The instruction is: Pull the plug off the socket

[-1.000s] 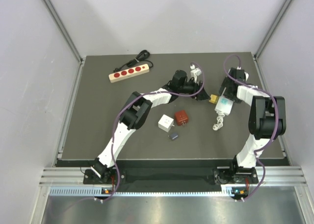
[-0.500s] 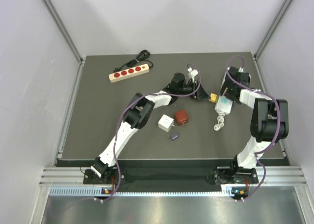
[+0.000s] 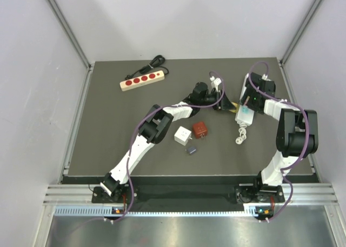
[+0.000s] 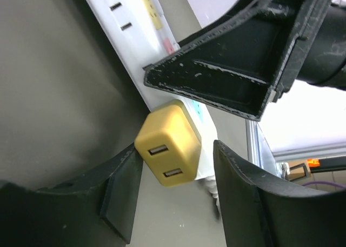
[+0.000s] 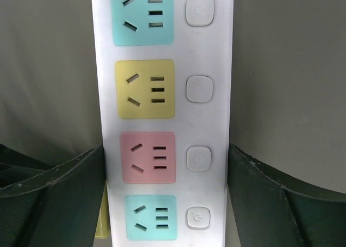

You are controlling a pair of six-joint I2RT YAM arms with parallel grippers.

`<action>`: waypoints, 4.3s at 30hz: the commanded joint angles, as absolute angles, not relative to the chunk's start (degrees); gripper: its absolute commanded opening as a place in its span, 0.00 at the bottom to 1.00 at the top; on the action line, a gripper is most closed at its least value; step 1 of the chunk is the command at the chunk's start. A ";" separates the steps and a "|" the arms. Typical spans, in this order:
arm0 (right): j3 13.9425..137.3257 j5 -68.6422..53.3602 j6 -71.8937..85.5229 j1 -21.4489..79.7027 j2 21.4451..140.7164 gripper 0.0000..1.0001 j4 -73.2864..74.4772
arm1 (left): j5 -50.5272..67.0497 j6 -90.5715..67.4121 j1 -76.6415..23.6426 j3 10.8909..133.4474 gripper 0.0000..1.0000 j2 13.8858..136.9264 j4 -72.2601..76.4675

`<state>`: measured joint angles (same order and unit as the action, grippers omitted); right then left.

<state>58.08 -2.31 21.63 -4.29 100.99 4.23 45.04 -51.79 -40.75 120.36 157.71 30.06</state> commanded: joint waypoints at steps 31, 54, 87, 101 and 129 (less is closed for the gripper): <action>61.26 13.96 21.71 -0.44 100.72 0.00 11.69 | 43.86 -61.96 -34.81 113.74 0.00 155.84 37.35; 60.82 21.89 18.28 3.69 99.85 0.00 13.01 | 41.22 -57.05 -32.87 108.81 0.00 151.44 34.71; 62.40 9.32 19.51 3.69 94.04 1.00 14.77 | 10.73 -40.58 -29.88 36.06 0.00 74.90 13.43; 61.17 5.45 19.77 3.69 90.79 1.00 13.89 | 11.33 -47.64 -28.83 20.30 0.00 71.71 26.79; 61.70 6.50 19.95 4.13 90.97 1.00 14.15 | 17.14 -47.55 -27.77 19.60 0.57 77.52 30.76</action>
<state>60.45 5.54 19.68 3.90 93.03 15.44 15.86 -47.68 -28.10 19.97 77.54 26.70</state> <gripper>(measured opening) 0.996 0.542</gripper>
